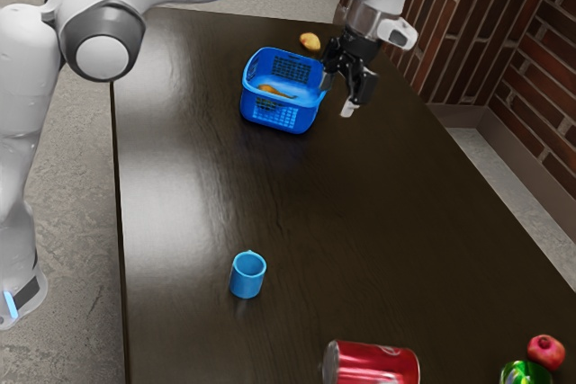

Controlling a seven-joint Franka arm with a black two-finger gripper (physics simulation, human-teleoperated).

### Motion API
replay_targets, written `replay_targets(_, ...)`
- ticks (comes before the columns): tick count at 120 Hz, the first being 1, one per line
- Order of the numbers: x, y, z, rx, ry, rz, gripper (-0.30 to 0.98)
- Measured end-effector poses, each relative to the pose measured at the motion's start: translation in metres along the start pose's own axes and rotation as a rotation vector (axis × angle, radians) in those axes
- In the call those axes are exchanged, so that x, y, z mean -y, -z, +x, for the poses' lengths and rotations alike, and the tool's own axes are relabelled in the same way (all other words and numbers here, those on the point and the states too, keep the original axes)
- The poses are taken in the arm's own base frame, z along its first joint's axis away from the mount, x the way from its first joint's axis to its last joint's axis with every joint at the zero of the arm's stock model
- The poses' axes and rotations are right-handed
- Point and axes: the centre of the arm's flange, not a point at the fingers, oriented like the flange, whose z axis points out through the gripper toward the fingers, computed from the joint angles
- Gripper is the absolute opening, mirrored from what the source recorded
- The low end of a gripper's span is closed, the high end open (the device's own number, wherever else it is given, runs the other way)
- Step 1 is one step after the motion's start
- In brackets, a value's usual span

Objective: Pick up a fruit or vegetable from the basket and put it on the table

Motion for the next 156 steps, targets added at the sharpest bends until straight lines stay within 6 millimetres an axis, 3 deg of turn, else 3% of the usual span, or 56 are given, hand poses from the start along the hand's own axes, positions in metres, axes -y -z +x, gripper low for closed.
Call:
replay_targets(23,-0.001,0.011,0.012,-0.11,-0.004,-0.006,0.69)
replay_targets(39,0.01,0.013,0.02,-0.141,0.018,-0.026,0.69)
replay_targets(44,0.035,0.015,0.021,-0.145,0.071,-0.016,0.68)
replay_targets(55,0.122,0.021,0.014,-0.143,0.253,0.031,0.68)
replay_targets(59,0.141,0.02,0.012,-0.134,0.298,0.051,0.69)
replay_targets(81,0.202,-0.012,-0.008,-0.07,0.468,0.06,0.69)
replay_targets(92,0.226,-0.013,-0.016,-0.087,0.535,0.056,0.69)
replay_targets(102,0.233,-0.011,-0.017,-0.105,0.568,0.058,0.69)
replay_targets(108,0.249,0.009,-0.029,-0.136,0.614,0.063,0.68)
replay_targets(118,0.279,0.051,-0.072,-0.195,0.683,0.036,0.69)
replay_targets(133,0.286,0.056,-0.086,-0.178,0.718,0.032,0.69)
replay_targets(156,0.27,0.023,-0.047,-0.137,0.714,0.065,0.69)
